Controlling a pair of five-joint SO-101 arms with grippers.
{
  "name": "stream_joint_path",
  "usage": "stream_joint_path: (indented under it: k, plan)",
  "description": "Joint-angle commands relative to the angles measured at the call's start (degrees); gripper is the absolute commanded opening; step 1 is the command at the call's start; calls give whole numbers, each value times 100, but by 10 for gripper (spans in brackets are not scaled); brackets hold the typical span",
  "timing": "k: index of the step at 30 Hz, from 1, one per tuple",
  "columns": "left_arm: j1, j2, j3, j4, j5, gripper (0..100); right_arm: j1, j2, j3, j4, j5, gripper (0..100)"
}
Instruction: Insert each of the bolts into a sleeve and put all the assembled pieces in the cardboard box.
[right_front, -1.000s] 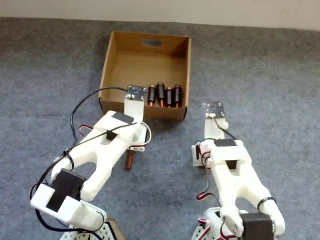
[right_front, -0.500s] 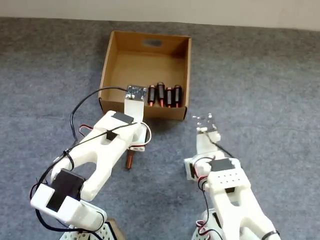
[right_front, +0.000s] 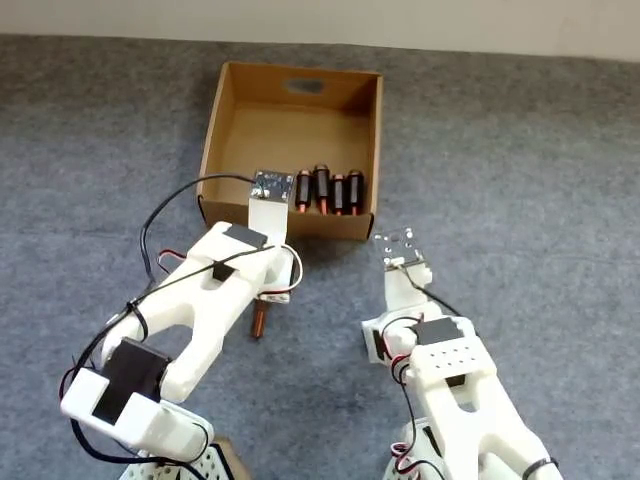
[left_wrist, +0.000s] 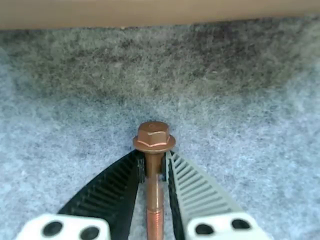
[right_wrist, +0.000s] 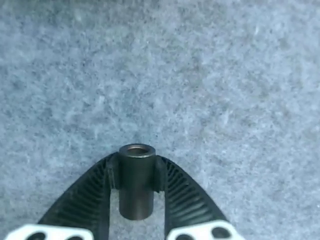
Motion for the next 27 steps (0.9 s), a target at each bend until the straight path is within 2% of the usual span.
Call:
stream_joint_path:
  k: [1, 4, 11, 17, 24, 27]
  plan:
    - [-31, -708, 40, 79, -35, 8, -40, -13, -31, -84, 53, 5]
    - [-31, -1648, 242, 343, -44, 7, -57, -22, -22, -57, 53, 5]
    - [-40, -3793, 1200, 132, -9, 7, -31, -541, -31, 101, 53, 5]
    - [-31, -5218, 1807, 123, 0, 7, -48, -2905, 154, 1033, 53, 5]
    - [4, -7064, 2088, 114, -35, 7, -48, -5596, 1068, 1138, 62, 9]
    - [198, -7881, 2281, -97, -9, 7, -66, -6290, 1156, 1402, 440, 10]
